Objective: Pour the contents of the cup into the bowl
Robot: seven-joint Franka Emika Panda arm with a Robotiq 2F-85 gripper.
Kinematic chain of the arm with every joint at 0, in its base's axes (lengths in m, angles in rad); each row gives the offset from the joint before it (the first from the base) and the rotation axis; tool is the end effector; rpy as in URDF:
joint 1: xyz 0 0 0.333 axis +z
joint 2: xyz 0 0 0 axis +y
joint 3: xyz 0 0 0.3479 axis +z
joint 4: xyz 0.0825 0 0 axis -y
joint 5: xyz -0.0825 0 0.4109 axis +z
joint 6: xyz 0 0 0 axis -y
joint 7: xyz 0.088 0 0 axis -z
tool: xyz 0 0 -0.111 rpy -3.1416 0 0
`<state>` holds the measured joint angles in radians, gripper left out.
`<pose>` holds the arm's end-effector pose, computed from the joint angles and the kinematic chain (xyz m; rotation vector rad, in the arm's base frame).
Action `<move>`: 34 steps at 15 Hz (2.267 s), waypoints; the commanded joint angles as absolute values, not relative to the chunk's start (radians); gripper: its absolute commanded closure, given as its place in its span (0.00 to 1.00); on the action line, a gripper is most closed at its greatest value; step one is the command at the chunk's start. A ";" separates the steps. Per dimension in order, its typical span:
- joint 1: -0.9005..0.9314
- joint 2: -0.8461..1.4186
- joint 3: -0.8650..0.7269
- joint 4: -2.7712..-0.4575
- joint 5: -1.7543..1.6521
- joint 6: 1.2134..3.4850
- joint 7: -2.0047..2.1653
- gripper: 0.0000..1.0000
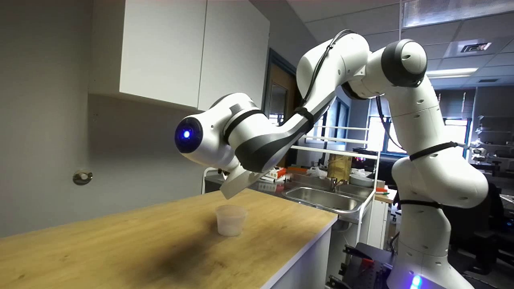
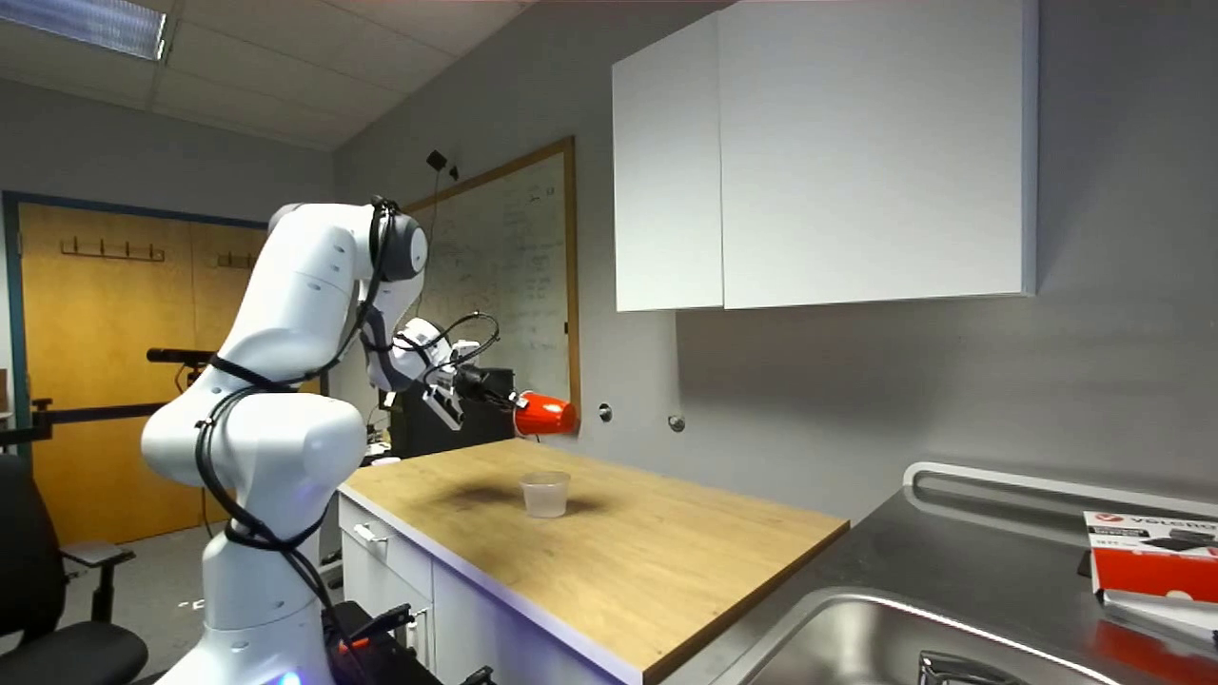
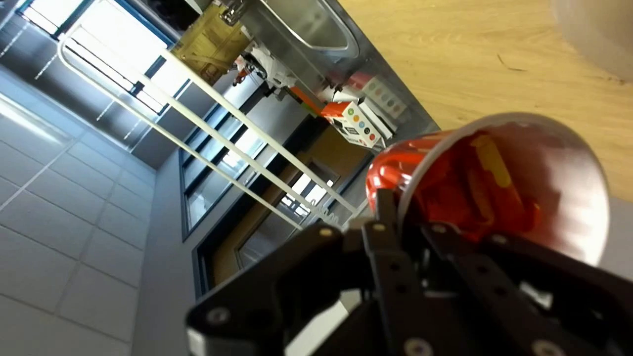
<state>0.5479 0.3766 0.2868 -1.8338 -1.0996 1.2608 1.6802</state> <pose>0.4914 0.3439 0.3647 1.8226 -0.5706 0.7958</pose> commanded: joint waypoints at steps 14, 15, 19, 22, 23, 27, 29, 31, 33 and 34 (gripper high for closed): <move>0.457 0.342 0.288 -1.927 -1.377 1.140 1.838 0.99; 0.445 0.339 0.288 -1.933 -1.383 1.138 1.841 0.99; 0.426 0.337 0.294 -1.952 -1.414 1.116 1.846 0.99; 0.424 0.338 0.297 -1.963 -1.426 1.102 1.849 0.99; 0.424 0.338 0.297 -1.964 -1.429 1.099 1.851 0.99; 0.424 0.338 0.300 -1.972 -1.441 1.091 1.860 0.99; 0.428 0.341 0.305 -1.972 -1.452 1.086 1.865 0.99; 0.434 0.345 0.312 -1.972 -1.461 1.087 1.868 0.99; 0.443 0.354 0.321 -1.970 -1.473 1.087 1.871 0.99; 0.446 0.360 0.325 -1.969 -1.479 1.090 1.868 0.99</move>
